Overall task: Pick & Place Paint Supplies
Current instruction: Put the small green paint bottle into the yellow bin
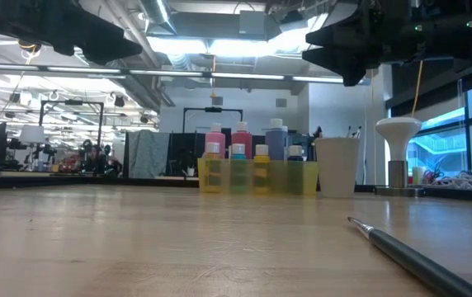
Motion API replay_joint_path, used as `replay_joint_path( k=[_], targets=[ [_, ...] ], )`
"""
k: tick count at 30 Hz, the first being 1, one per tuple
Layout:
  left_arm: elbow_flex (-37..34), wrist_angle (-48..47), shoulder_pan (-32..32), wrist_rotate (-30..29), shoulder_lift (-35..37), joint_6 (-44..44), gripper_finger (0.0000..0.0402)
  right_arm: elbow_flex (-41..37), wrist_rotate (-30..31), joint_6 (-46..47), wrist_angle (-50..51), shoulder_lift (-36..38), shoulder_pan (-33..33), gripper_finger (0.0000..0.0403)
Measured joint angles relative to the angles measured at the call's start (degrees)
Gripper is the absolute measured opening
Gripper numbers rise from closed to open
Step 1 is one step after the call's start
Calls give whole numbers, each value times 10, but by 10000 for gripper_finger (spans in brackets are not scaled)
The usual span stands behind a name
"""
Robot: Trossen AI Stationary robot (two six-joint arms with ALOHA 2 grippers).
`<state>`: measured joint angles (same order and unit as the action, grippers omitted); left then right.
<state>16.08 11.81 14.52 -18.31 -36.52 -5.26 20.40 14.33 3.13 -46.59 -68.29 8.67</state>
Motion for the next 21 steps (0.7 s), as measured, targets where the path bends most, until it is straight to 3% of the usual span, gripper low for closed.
replay_joint_path(
  k=[21],
  targets=[
    [0, 0, 0, 0, 0, 15, 297, 0, 0, 0, 0, 0, 0, 227]
  ],
)
